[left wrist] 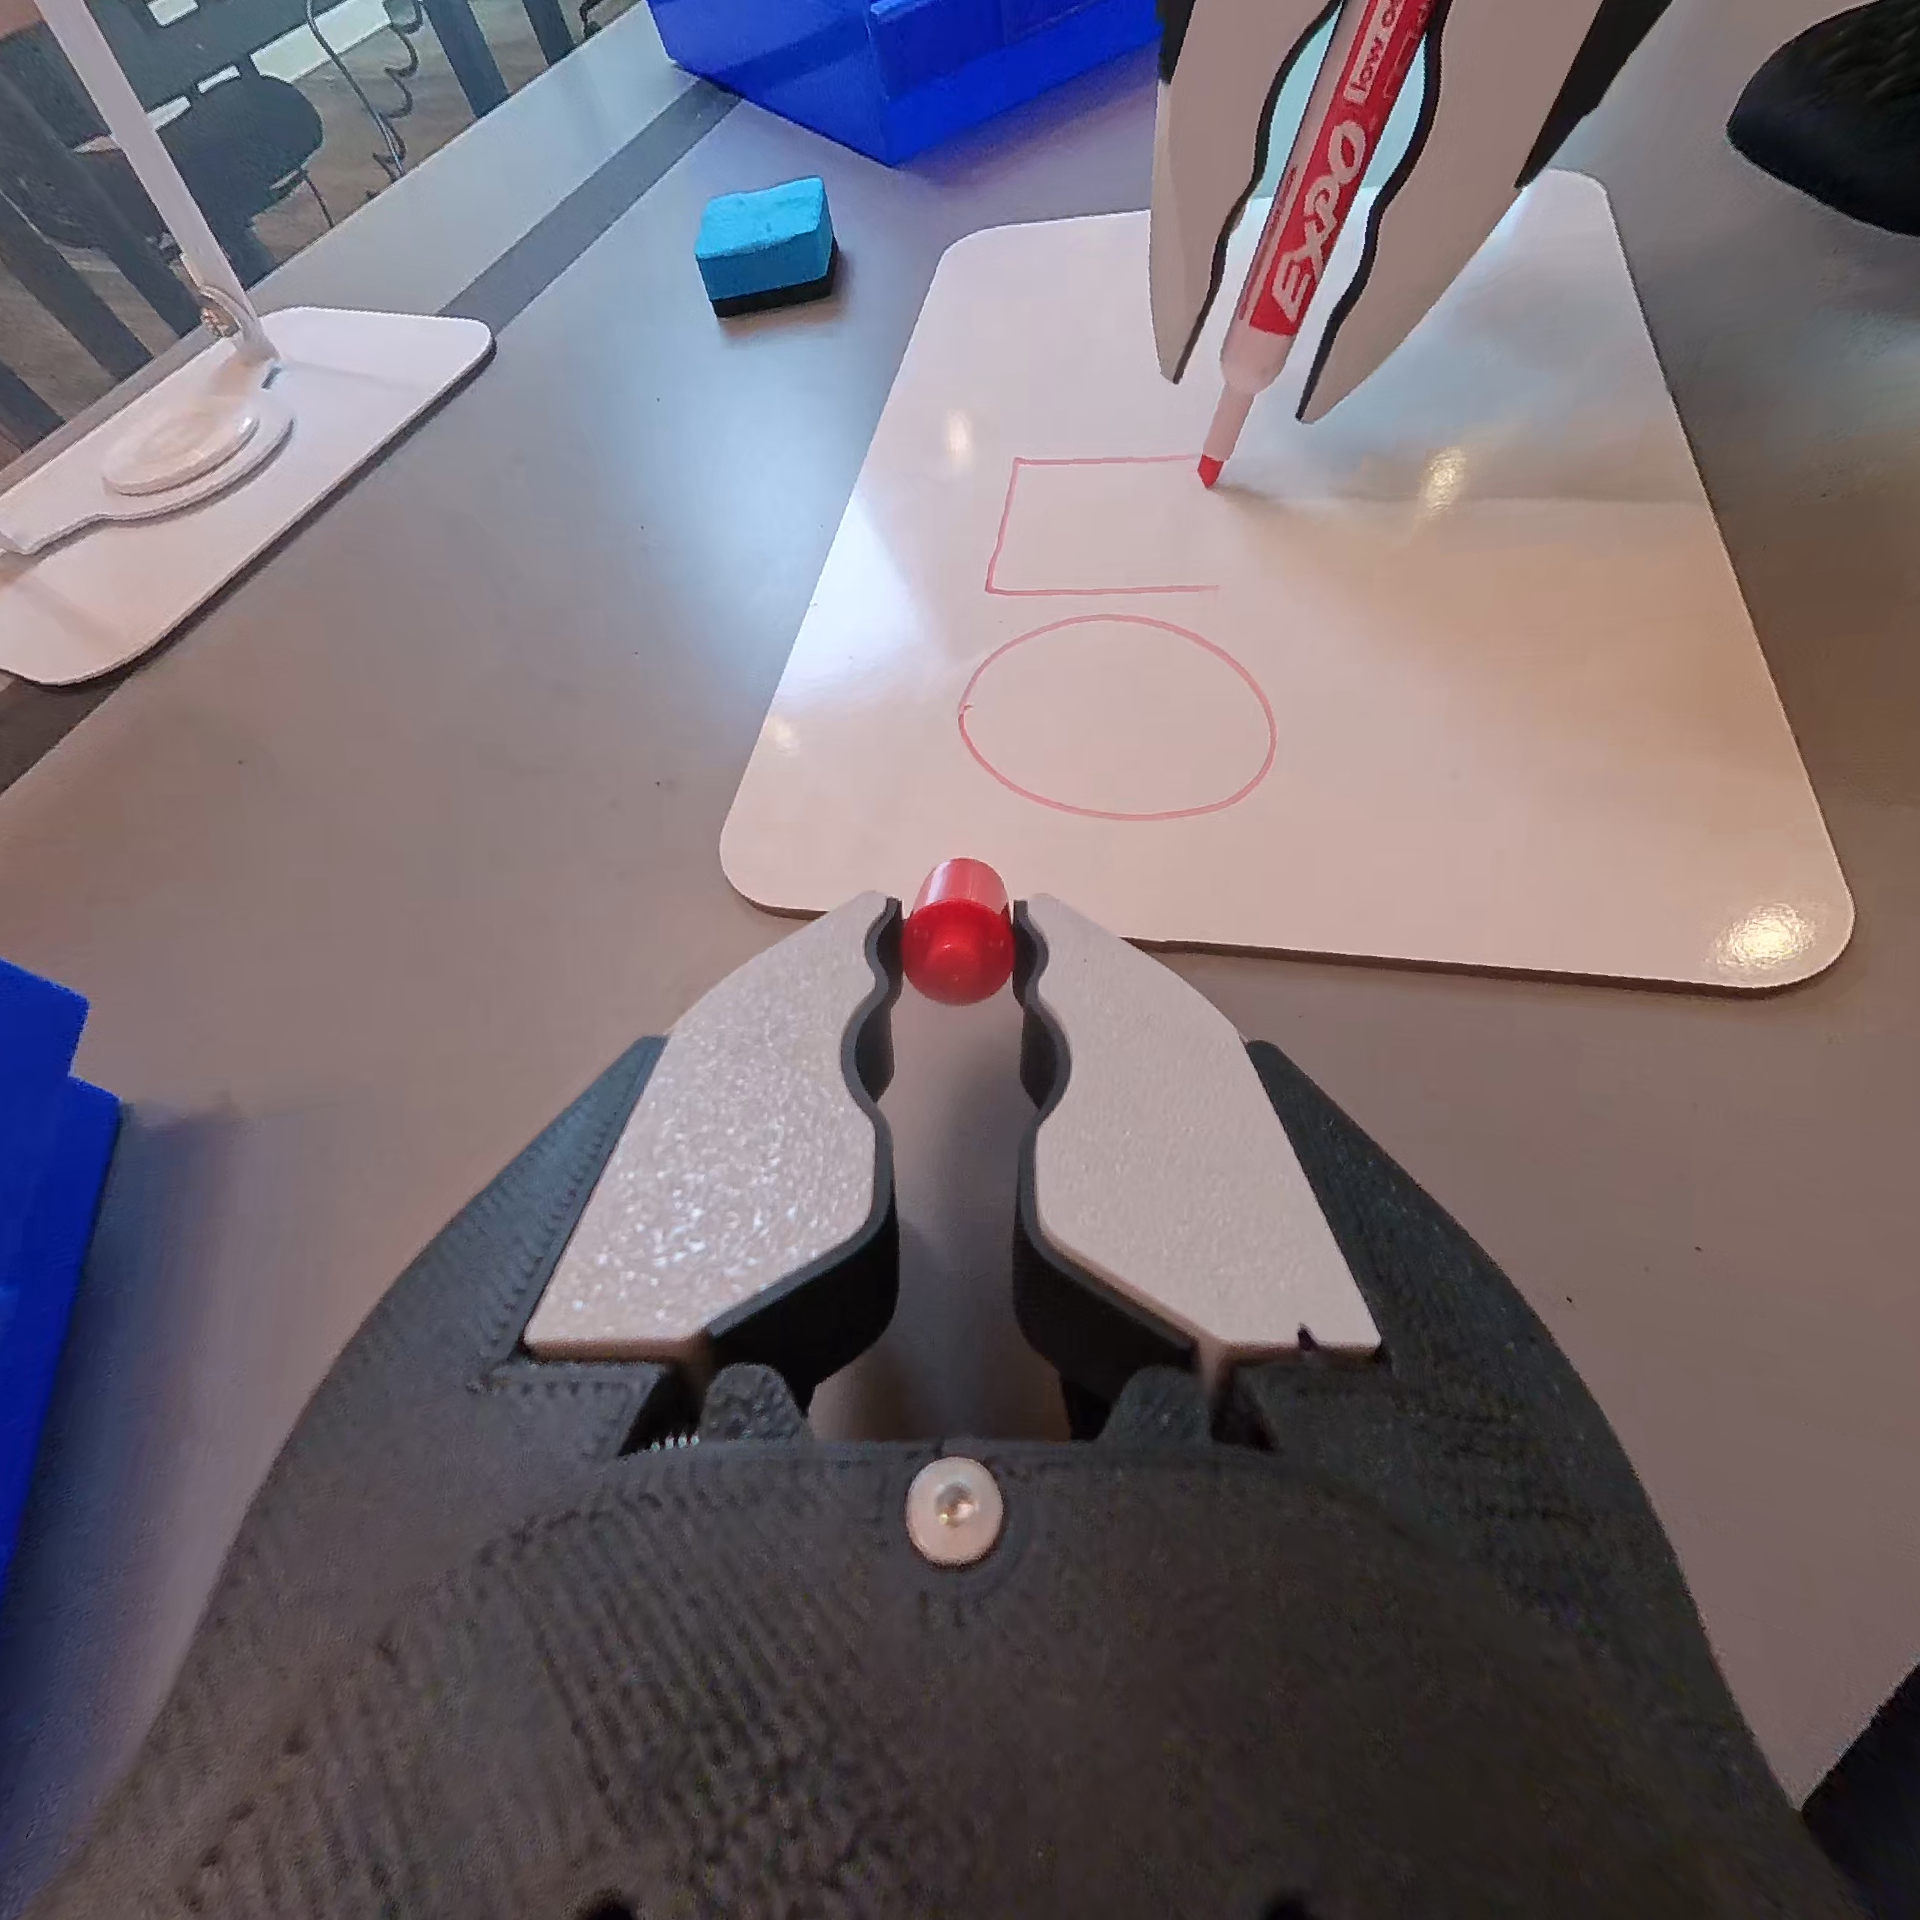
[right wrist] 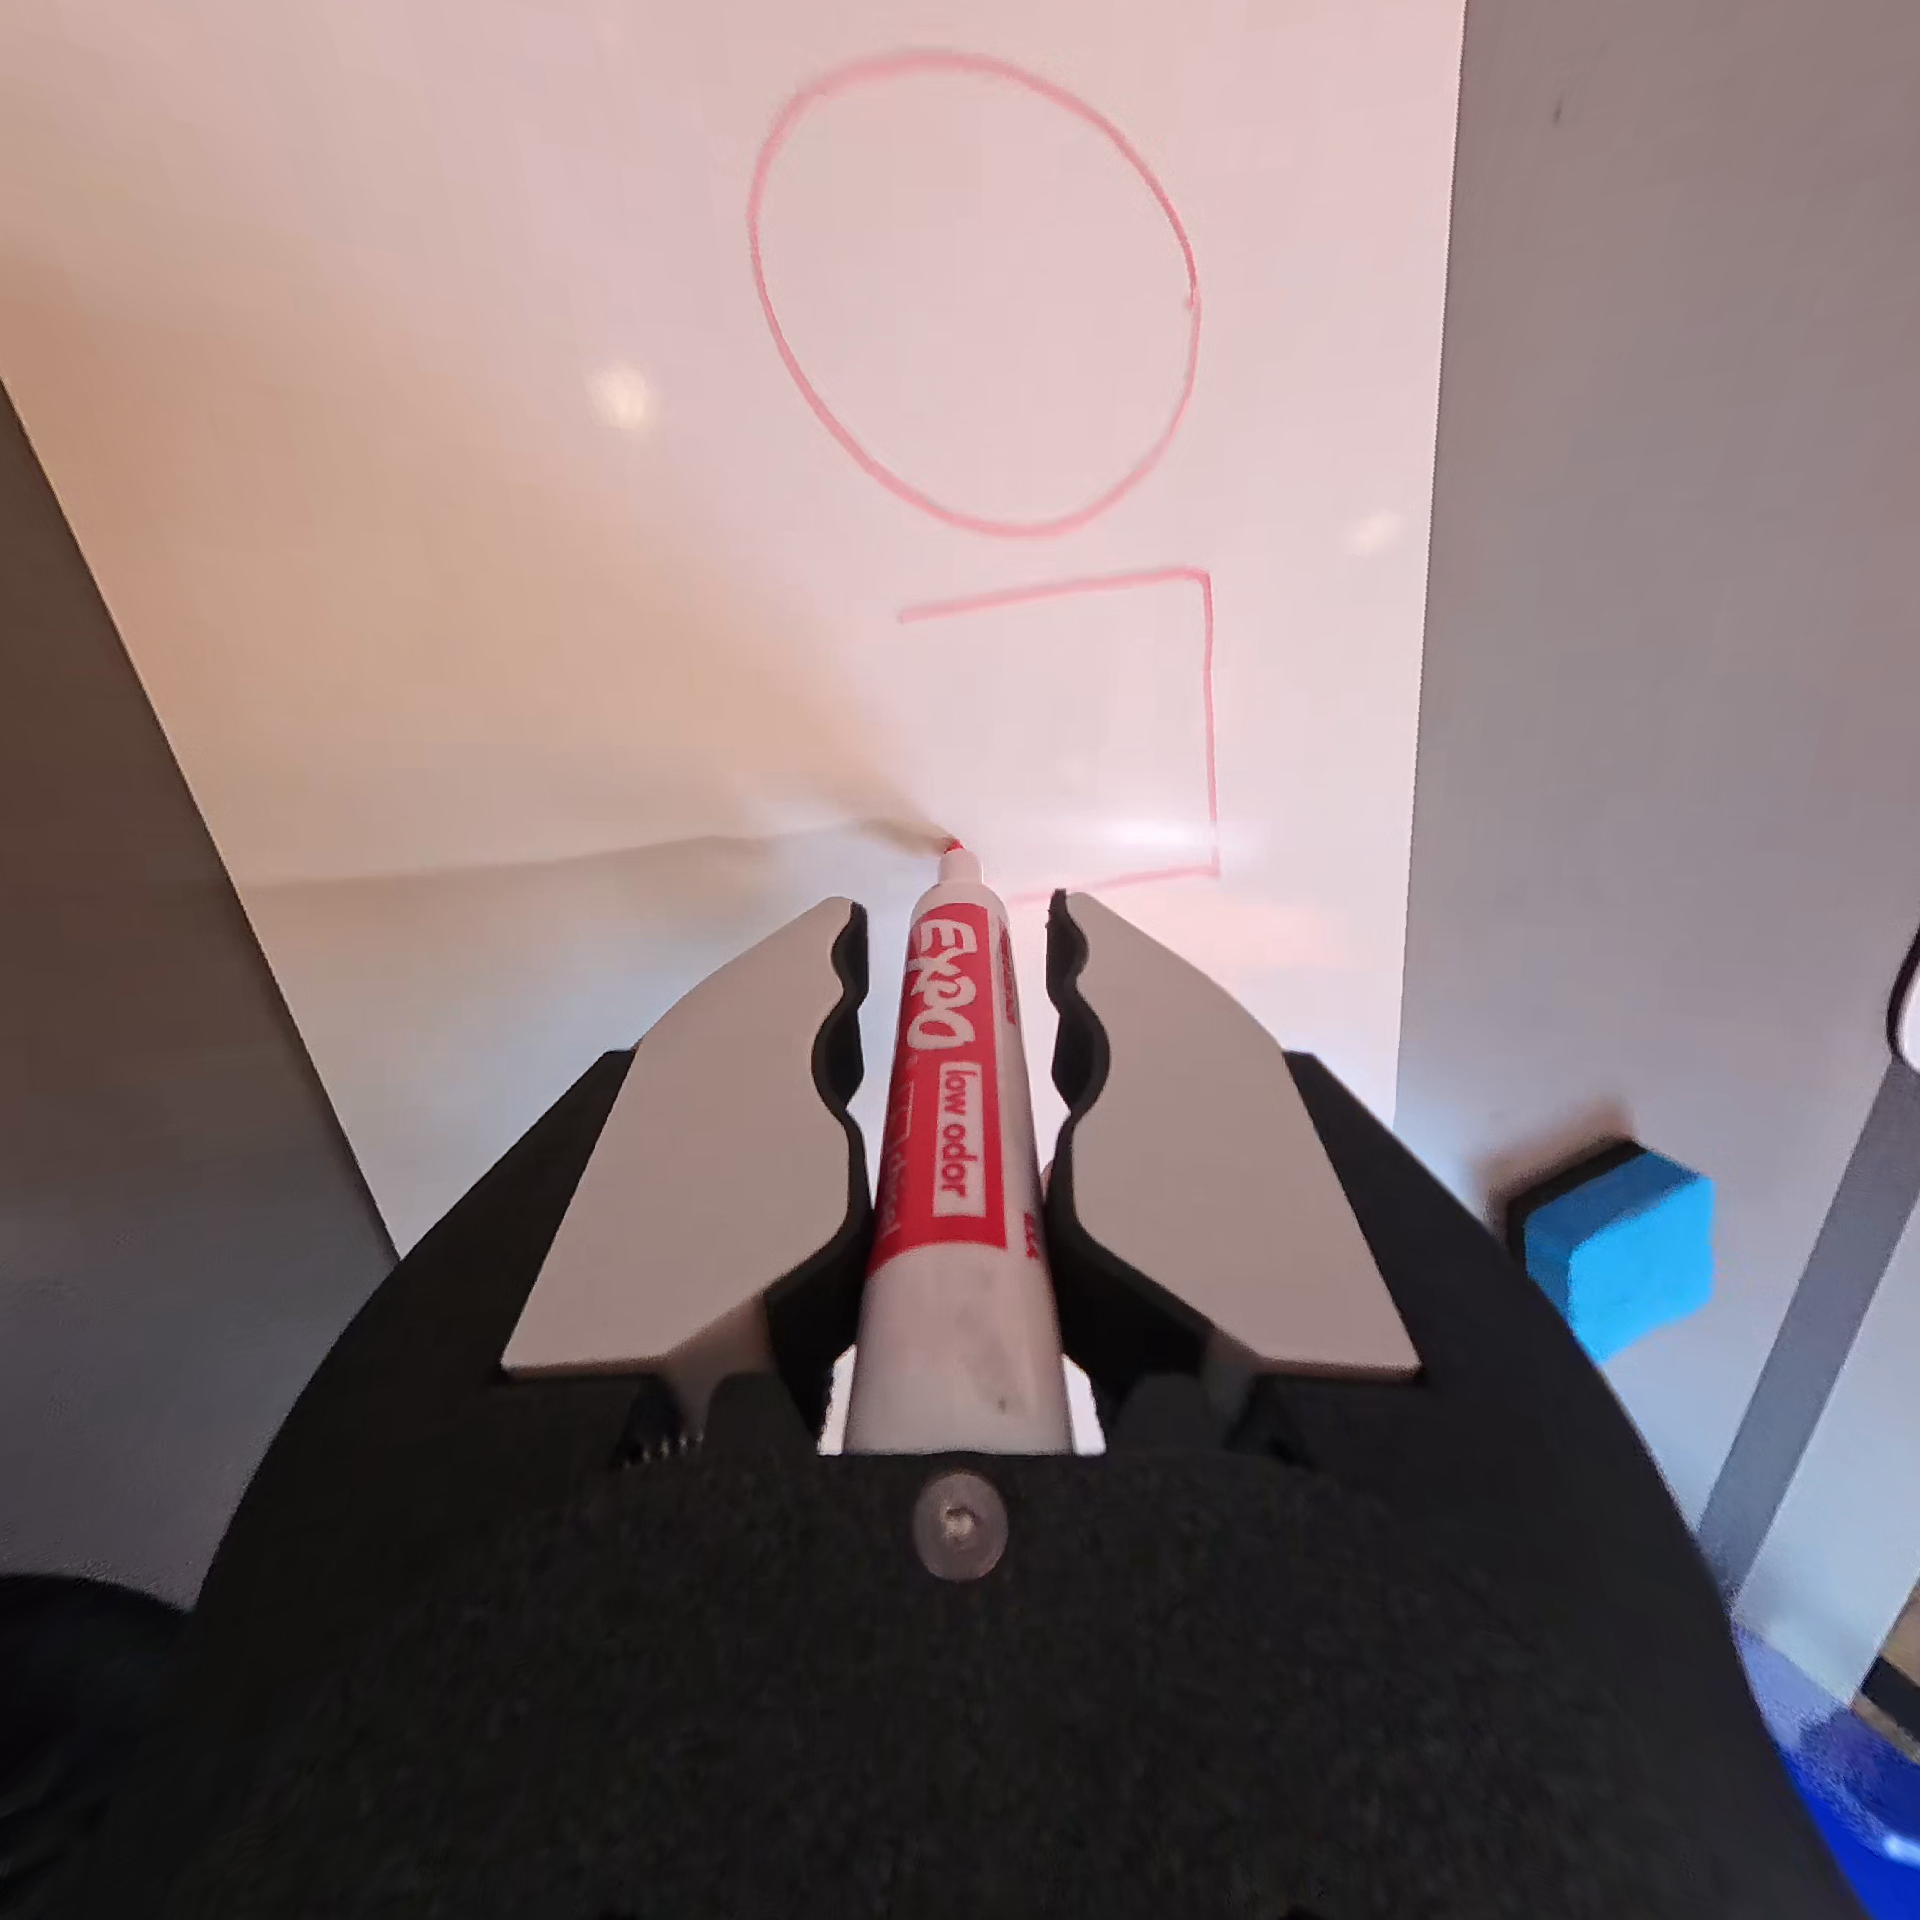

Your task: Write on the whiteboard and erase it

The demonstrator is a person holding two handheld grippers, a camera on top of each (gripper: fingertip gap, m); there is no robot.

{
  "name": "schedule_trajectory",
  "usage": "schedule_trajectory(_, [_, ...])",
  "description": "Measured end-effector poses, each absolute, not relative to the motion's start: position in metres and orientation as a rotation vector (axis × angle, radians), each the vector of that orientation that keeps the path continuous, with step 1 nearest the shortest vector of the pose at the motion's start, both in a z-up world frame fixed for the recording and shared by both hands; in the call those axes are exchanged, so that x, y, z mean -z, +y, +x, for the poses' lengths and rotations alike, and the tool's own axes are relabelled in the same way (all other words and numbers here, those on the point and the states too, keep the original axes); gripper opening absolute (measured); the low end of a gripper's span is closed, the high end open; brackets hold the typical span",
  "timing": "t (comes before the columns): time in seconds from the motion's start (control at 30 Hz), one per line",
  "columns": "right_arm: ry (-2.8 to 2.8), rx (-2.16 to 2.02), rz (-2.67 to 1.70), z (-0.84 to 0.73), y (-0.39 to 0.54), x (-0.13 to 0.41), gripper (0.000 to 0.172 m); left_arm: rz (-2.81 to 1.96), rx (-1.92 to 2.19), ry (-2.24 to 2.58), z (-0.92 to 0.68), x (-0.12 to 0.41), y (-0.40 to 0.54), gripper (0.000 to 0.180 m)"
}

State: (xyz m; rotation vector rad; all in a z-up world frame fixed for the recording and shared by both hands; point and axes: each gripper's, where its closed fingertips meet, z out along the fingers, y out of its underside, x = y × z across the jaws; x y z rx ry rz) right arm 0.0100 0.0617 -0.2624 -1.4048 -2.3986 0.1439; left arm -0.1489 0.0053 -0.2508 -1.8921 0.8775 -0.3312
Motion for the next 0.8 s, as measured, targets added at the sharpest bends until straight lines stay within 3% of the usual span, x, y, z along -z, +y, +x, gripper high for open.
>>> schedule_trajectory(0.3, [-2.415, -0.292, -1.309, -0.029, 0.038, 0.260, 0.035, -1.890, 0.346, 0.879, -0.149, 0.250, 0.004, 0.020])
schedule_trajectory(0.47, [-2.242, -0.318, -1.487, -0.003, 0.084, 0.241, 0.035, -1.893, 0.351, 0.883, -0.148, 0.251, 0.004, 0.020])
schedule_trajectory(0.8, [-2.160, -0.311, -1.597, 0.013, 0.117, 0.256, 0.035, -1.894, 0.336, 0.880, -0.149, 0.251, 0.004, 0.020])
